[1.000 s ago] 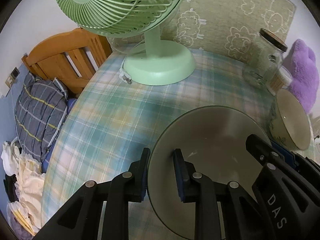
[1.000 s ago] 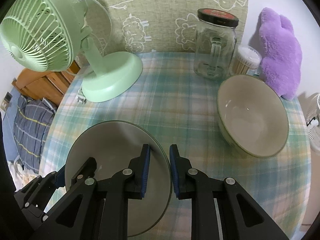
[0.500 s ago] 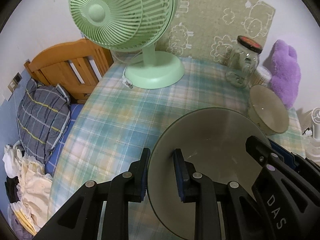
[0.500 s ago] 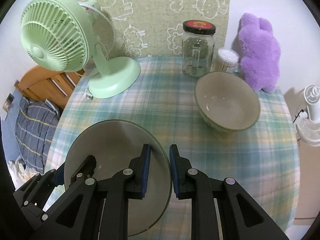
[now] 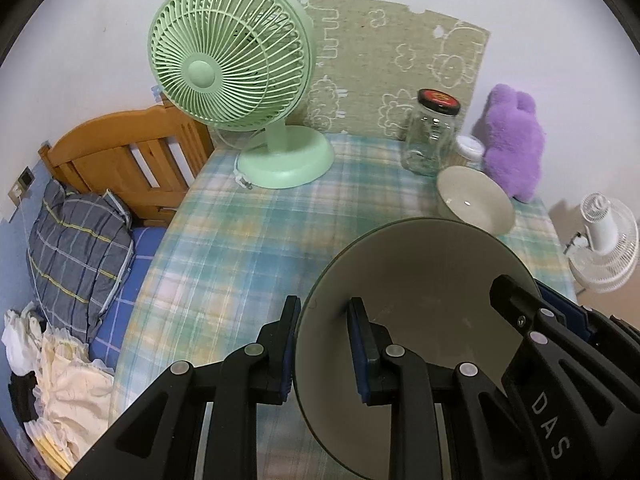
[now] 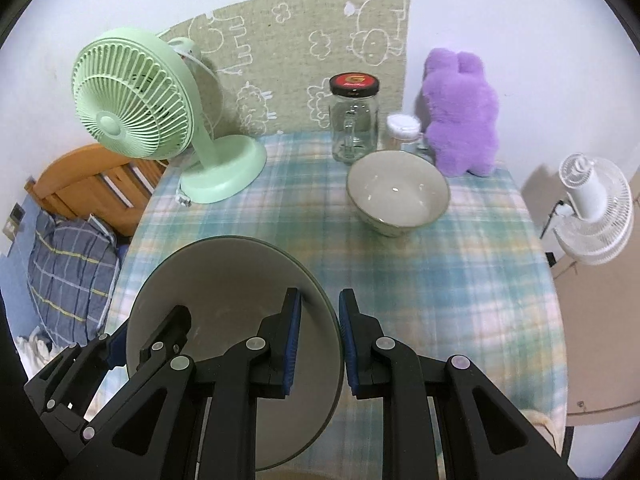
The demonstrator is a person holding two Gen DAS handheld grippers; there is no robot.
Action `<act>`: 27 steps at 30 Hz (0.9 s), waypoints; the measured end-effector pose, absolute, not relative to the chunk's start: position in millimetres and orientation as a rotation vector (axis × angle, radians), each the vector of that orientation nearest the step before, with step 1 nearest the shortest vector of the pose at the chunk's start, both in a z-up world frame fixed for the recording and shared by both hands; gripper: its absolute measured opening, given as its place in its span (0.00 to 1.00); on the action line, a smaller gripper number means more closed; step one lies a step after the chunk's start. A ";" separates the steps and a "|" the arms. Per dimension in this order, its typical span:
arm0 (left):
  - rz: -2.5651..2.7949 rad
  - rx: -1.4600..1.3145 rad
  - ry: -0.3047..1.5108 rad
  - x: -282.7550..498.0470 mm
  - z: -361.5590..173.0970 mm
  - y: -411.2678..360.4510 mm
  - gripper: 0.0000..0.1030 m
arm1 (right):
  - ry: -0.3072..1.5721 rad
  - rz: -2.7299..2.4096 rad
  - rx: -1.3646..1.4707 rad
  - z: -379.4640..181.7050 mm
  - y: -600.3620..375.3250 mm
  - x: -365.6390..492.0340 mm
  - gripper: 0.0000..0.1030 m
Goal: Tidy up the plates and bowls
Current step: 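Carry the grey plate with the right gripper toward the red-rimmed plate stack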
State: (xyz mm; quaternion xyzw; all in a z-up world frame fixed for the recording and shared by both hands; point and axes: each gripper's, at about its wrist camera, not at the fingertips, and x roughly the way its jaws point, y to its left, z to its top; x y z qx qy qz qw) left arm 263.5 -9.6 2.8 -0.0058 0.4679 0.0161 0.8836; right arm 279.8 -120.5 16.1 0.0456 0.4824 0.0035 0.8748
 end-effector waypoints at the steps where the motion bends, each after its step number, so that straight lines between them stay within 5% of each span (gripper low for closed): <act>1: 0.024 -0.009 0.973 258.5 4.4 -10.3 0.21 | 1.004 -0.001 0.097 18.5 -121.1 273.7 0.23; 27: -0.161 0.058 1.053 162.0 -24.4 -42.0 0.22 | 1.070 -0.188 0.141 3.9 -145.4 151.4 0.23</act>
